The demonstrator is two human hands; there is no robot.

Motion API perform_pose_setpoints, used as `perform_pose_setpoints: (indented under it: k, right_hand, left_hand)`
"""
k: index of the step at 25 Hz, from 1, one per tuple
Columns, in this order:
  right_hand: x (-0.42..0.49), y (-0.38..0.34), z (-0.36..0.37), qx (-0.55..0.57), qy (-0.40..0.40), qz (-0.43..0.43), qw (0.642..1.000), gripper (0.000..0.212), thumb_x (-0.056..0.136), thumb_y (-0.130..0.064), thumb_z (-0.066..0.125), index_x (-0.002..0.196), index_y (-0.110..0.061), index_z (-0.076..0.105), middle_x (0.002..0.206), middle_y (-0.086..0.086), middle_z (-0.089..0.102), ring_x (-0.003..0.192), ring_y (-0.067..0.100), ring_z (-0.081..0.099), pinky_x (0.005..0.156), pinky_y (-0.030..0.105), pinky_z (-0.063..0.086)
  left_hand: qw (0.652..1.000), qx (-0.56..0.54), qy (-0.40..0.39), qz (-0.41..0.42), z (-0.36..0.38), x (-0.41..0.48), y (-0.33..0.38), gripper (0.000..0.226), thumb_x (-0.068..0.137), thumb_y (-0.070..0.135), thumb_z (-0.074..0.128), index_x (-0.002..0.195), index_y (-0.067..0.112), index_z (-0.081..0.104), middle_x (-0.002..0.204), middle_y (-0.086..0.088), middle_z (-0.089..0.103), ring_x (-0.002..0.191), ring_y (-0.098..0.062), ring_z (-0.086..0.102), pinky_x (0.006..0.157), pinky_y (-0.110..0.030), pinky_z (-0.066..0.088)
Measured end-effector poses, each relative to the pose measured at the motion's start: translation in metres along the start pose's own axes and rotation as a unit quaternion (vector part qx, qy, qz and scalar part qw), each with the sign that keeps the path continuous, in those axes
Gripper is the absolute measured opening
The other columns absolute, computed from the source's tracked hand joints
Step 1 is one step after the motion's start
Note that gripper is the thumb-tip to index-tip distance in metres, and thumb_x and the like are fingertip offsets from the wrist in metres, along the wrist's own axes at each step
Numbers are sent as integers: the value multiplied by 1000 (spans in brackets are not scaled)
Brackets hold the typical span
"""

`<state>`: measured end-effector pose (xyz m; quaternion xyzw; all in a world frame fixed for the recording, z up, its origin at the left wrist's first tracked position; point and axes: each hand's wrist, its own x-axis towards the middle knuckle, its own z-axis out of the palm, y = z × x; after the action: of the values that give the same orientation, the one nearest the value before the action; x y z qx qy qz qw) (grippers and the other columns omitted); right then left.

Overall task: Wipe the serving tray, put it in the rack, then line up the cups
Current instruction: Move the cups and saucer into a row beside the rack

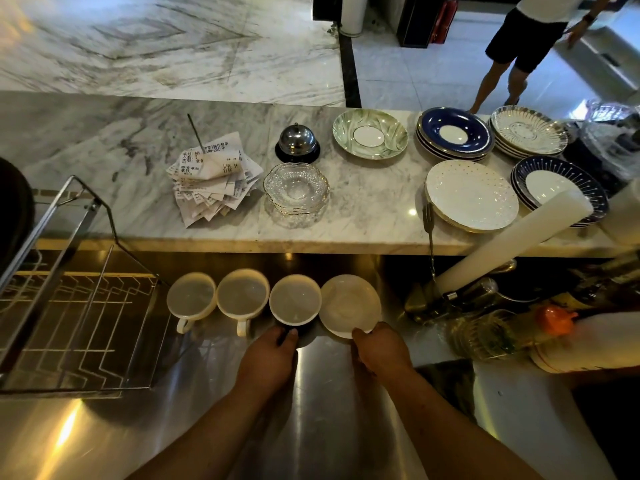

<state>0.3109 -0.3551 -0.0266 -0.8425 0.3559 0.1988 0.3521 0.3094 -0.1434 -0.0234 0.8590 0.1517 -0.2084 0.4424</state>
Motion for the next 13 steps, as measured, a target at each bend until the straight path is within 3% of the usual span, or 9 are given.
perform_pose_setpoints:
  k: [5,8,11,13]
  right_hand:
    - [1,2,-7,-85,-21,-42,995,28,99,-43,54,96,-15,60,93,7,68,82,21,62,73,32,49]
    - [-13,5,-17,-138,6,-102,985,28,100,-41,50,101,-15,62,99,7,69,87,21,63,75,30,46]
    - [-22,6,-20,-197,31,-135,971,31,99,-43,48,108,-17,61,105,7,68,96,25,66,80,35,52]
    - [-30,10,-21,-274,56,-181,943,37,100,-44,45,118,-15,60,115,9,65,106,27,63,87,36,52]
  left_hand:
    - [997,70,3,11,-2,2,1,26,97,46,54,117,33,64,113,-2,74,100,-26,68,79,-35,48]
    - [994,98,-21,34,-12,-10,3,36,93,46,57,127,35,57,115,0,73,94,-28,71,82,-40,56]
    - [987,148,-30,53,-17,-11,2,44,92,45,58,134,33,52,117,-1,72,102,-25,69,77,-35,52]
    - [982,175,-25,69,-22,-18,2,48,92,46,58,138,33,49,121,0,72,105,-24,69,74,-32,49]
